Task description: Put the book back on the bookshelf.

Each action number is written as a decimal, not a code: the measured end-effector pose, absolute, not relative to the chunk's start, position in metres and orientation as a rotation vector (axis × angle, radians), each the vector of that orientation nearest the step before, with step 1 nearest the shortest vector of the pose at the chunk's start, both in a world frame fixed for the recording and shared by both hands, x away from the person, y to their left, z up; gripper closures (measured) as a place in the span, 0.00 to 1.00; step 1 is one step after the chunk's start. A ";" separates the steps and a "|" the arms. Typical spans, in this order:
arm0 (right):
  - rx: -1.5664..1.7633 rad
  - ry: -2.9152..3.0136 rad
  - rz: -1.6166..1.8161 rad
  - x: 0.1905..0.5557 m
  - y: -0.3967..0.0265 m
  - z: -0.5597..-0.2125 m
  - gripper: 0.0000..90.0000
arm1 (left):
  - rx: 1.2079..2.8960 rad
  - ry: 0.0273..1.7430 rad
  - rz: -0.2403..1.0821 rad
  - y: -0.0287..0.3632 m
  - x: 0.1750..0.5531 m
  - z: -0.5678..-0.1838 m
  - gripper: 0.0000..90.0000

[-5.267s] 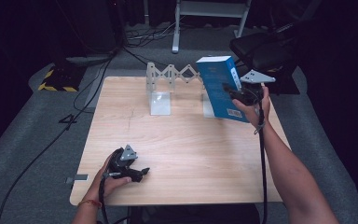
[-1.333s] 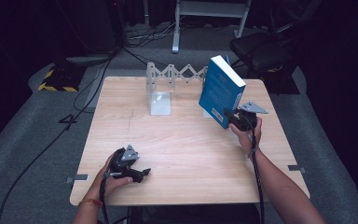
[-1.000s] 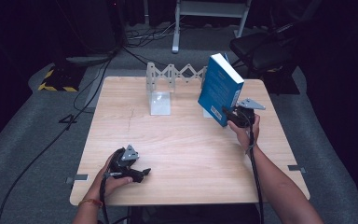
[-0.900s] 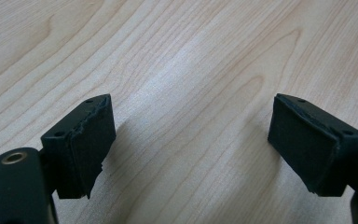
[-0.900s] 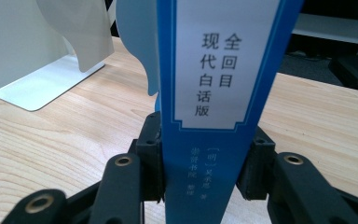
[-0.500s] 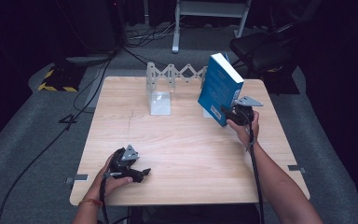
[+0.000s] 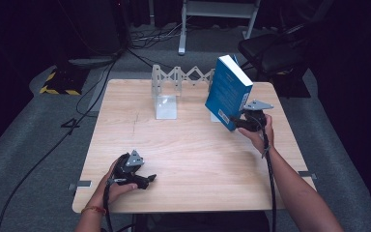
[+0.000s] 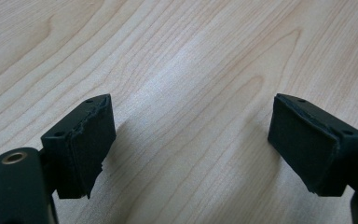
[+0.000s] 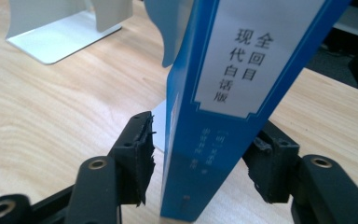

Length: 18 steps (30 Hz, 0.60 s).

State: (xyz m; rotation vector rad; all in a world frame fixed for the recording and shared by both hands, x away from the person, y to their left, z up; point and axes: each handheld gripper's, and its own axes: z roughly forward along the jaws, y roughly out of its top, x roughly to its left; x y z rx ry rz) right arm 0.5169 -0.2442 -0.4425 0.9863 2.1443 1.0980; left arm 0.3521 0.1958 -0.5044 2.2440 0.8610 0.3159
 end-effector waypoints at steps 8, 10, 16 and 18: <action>0.927 2.210 1.091 0.508 -0.253 -0.433 0.45 | 2.244 0.861 0.316 0.196 0.352 -0.504 0.17; 0.904 2.235 1.065 0.505 -0.254 -0.431 0.44 | 2.244 0.861 0.316 0.196 0.352 -0.504 0.17; 0.857 2.282 1.062 0.494 -0.262 -0.425 0.42 | 2.244 0.862 0.315 0.196 0.352 -0.504 0.17; 0.832 2.309 1.054 0.490 -0.263 -0.425 0.41 | 2.244 0.861 0.317 0.196 0.352 -0.504 0.17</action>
